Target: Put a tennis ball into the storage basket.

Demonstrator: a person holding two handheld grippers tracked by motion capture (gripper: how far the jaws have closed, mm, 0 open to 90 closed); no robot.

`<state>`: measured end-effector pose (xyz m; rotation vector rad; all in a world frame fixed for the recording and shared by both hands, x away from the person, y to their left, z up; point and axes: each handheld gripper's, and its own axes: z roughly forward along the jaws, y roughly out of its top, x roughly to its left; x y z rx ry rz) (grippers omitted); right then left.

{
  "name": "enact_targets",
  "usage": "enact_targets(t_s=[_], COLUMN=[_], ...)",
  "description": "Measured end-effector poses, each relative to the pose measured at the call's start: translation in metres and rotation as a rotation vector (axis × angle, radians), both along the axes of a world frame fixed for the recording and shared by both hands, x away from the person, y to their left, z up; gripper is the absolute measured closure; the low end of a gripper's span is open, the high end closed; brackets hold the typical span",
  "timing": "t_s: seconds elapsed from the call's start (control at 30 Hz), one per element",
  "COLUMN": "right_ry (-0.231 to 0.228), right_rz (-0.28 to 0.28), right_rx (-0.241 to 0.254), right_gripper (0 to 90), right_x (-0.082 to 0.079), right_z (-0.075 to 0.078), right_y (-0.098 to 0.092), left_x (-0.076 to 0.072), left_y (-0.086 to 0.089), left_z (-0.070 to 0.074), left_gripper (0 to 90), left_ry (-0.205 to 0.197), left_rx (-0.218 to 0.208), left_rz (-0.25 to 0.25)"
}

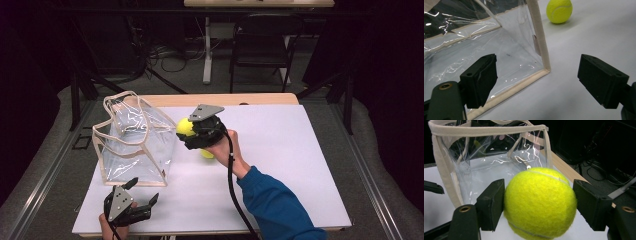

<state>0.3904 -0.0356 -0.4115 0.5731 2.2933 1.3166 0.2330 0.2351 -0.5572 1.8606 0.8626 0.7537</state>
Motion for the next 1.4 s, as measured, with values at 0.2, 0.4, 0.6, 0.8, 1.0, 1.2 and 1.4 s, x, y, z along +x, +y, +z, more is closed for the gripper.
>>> enact_targets(t_s=[0.2,0.4,0.6,0.8,1.0,1.2,1.4], right_ry=[-0.005,-0.012,-0.017,-0.018,-0.025,-0.030,-0.029], right_rz=[0.008,0.008,0.008,0.006,0.009,0.011,0.014], right_rx=[-0.001,-0.002,0.001,0.010,0.012,0.011,0.008], right_gripper=[27.4,27.4,27.4,27.4,27.5,27.4,27.4], right_x=[0.001,0.002,0.003,0.005,0.006,0.007,0.009], right_z=[0.003,0.006,0.009,0.012,0.016,0.019,0.021], right_y=[0.004,0.007,0.008,0.009,0.011,0.013,0.016], left_x=[0.001,0.000,0.001,0.000,0.001,0.000,0.001], left_y=[0.000,0.000,0.000,0.000,0.000,0.000,0.001], left_z=[0.000,0.000,0.000,0.000,0.000,0.000,0.000], left_gripper=[16.2,16.2,16.2,16.2,16.2,16.2,16.2], left_ry=[0.000,-0.001,-0.001,-0.002,-0.001,-0.001,-0.003], left_rx=[-0.002,-0.001,-0.003,-0.001,-0.004,-0.003,-0.011], left_rz=[-0.002,0.001,-0.001,0.000,-0.001,0.000,0.000])
